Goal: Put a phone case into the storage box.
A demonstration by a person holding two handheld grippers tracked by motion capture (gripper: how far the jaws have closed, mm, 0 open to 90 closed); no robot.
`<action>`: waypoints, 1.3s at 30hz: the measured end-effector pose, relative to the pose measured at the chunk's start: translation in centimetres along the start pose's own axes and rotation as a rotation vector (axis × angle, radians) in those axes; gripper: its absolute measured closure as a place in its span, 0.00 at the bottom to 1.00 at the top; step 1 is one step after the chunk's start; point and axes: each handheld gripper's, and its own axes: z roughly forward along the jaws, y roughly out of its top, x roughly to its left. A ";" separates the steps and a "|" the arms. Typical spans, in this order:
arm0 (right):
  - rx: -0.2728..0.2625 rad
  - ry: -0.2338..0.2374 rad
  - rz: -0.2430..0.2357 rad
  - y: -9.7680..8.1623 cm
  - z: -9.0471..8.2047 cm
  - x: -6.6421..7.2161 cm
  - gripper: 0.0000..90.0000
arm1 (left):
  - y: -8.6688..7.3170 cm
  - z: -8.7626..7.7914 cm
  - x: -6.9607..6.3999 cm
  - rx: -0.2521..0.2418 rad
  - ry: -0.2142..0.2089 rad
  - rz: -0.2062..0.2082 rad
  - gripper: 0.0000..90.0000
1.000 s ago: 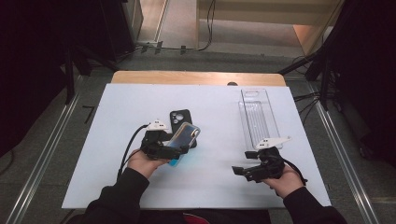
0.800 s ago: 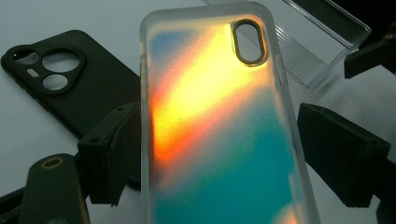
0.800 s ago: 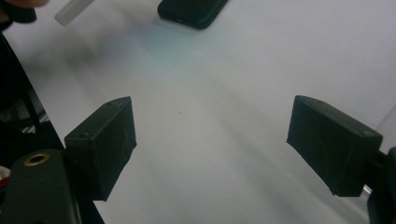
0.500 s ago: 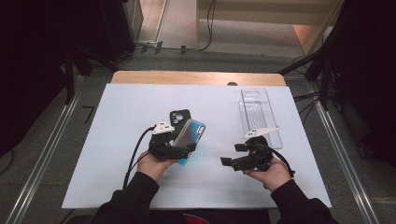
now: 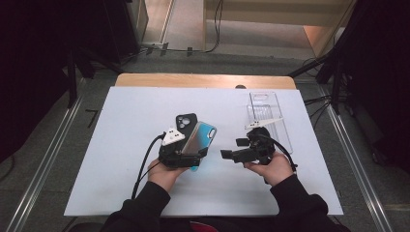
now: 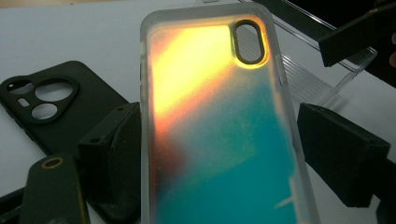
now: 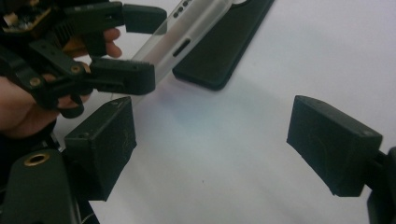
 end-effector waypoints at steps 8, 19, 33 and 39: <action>-0.029 0.003 0.021 1.5 0.2 0.0 0.15 | -0.4 0.2 0.1 -0.063 0.019 0.016 0.18; -0.049 -0.028 0.057 3.2 1.8 0.1 0.15 | -0.5 0.7 -0.5 -0.124 0.051 0.051 0.18; -0.058 0.062 0.120 5.3 3.5 0.1 0.16 | -0.7 0.8 -1.0 -0.193 0.054 0.055 0.18; -0.059 0.076 0.144 5.4 4.1 -0.2 0.26 | -0.7 0.8 -1.4 -0.194 0.056 0.048 0.18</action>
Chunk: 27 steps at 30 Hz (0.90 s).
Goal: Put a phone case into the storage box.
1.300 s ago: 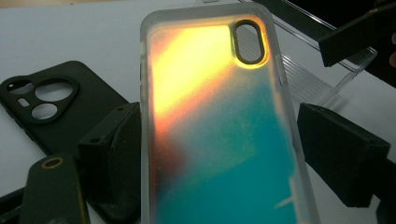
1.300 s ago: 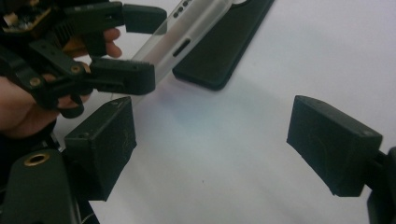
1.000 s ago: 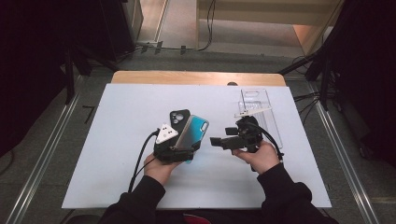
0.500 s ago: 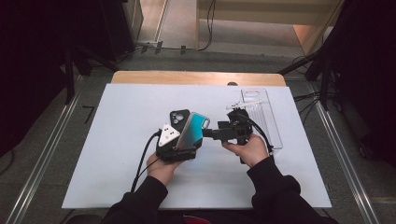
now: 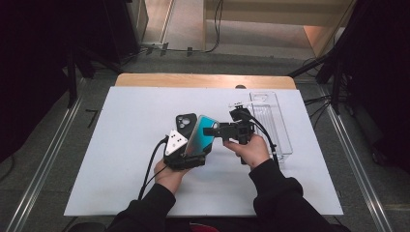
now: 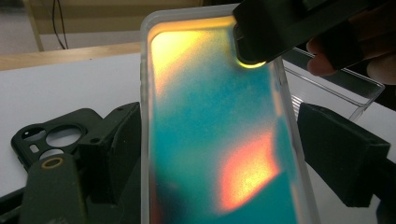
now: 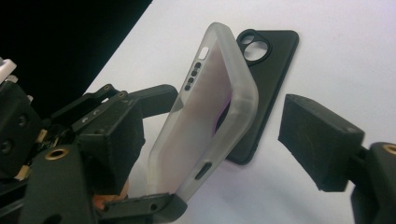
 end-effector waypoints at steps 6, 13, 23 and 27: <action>0.004 0.022 0.051 0.3 -0.1 -0.6 0.51 | 0.1 0.0 -0.4 0.012 -0.006 0.000 0.18; 0.004 0.050 0.130 0.5 -0.8 -1.1 0.83 | 0.0 0.0 -0.5 0.015 -0.004 0.011 0.18; 0.011 0.104 0.175 0.7 -1.2 -1.3 0.85 | 0.1 -0.1 -0.8 0.004 0.006 0.036 0.18; 0.018 0.111 0.182 0.8 -1.4 -1.2 0.86 | 0.5 -0.1 -0.9 0.028 0.006 0.037 0.17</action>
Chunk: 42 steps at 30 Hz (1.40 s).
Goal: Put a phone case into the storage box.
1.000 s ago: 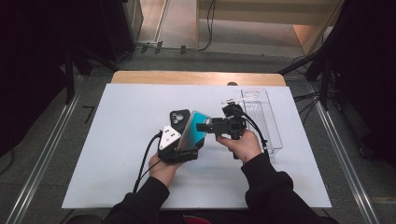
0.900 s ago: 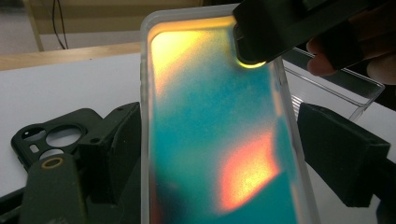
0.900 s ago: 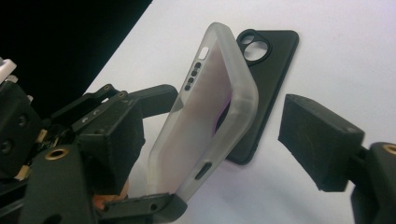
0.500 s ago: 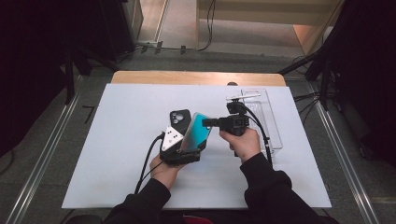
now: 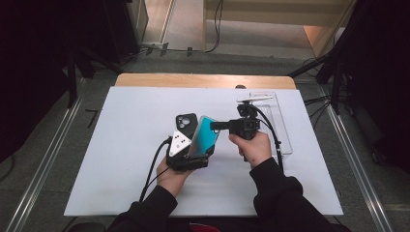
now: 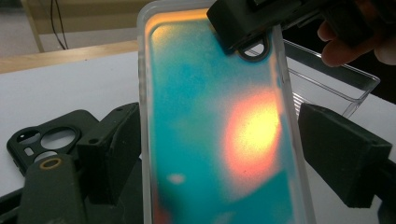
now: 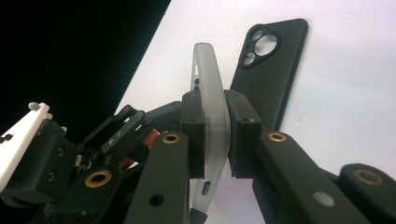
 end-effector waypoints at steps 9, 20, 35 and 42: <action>-0.013 -0.008 -0.035 0.1 -0.5 0.2 0.86 | 1.2 -0.4 -0.4 0.043 -0.011 -0.006 0.02; -0.035 -0.106 -0.163 0.1 -1.6 0.6 0.86 | 2.3 -0.7 0.6 0.231 -0.183 -0.112 0.10; -0.022 -0.128 -0.381 -1.0 -3.0 1.0 0.85 | 3.6 -0.9 2.9 0.436 -0.341 -0.079 0.29; 0.008 -0.095 -0.479 -1.5 -3.3 1.1 0.85 | 4.1 -1.0 3.5 0.427 -0.387 -0.044 0.29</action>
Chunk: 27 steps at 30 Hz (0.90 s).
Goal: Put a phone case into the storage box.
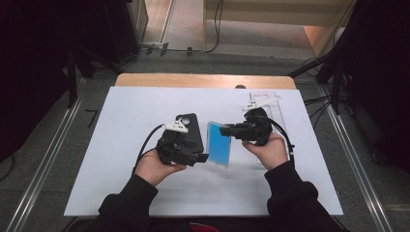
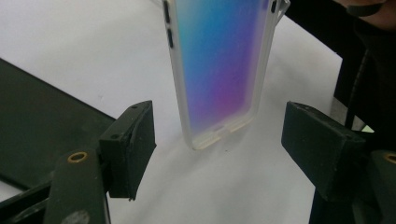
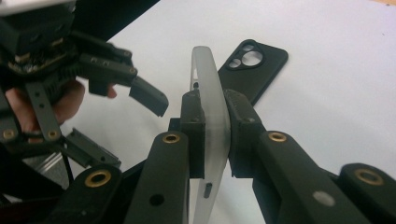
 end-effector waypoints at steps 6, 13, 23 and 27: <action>0.040 0.061 -0.049 -0.3 -0.1 0.2 0.85 | 0.2 -0.3 0.2 0.021 -0.023 0.034 0.31; 0.034 0.109 -0.120 -0.6 -0.1 0.5 0.85 | 0.7 -0.7 0.6 0.023 -0.076 0.057 0.35; 0.033 0.186 -0.212 -0.7 0.1 1.0 0.85 | 2.0 -0.9 0.4 0.068 -0.107 0.134 0.35; 0.043 0.220 -0.243 -0.6 0.3 1.3 0.85 | 2.2 -1.1 0.4 0.070 -0.137 0.171 0.35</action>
